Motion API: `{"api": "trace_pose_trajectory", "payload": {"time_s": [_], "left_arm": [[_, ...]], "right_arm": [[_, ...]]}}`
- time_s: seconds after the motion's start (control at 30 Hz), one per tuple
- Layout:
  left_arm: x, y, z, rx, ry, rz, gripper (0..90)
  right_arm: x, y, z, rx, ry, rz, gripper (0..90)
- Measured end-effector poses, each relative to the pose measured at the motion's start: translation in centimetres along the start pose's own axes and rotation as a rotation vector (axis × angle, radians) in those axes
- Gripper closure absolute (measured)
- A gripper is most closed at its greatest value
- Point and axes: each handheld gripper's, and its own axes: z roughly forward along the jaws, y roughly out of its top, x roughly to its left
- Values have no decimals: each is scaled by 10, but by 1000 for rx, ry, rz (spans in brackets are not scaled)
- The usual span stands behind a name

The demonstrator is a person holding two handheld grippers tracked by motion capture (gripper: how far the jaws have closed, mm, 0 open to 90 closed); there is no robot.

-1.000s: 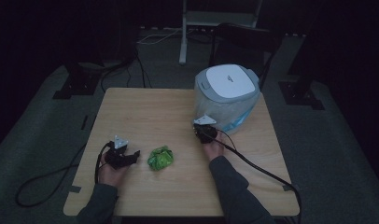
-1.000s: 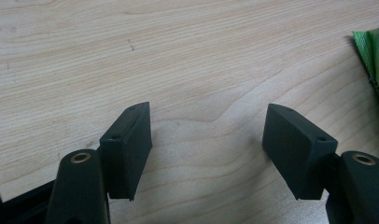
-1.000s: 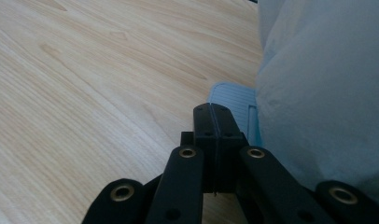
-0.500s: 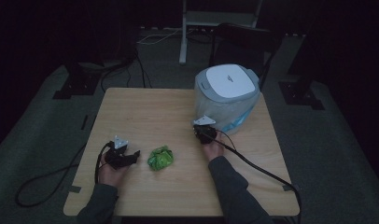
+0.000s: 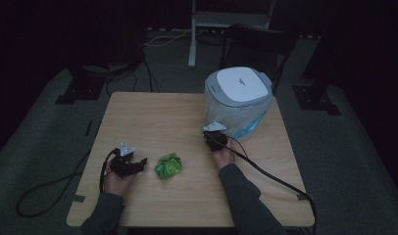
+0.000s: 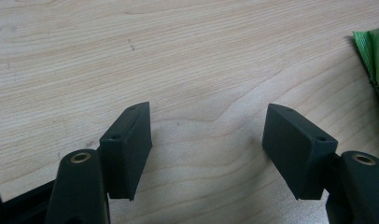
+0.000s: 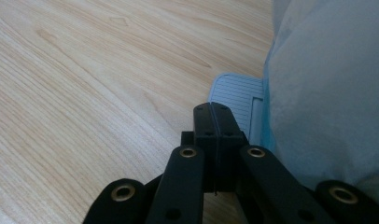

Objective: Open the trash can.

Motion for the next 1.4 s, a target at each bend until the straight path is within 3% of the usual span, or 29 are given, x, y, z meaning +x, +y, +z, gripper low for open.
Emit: {"api": "trace_pose_trajectory", "payload": {"time_s": [0.57, 1.4], "left_arm": [[0, 0, 0, 0, 0, 0, 334], [0, 0, 0, 1, 2, -1, 333]], "right_arm": [[-1, -3, 5, 32, 11, -1, 900], [-1, -5, 6, 23, 11, -12, 900]]}}
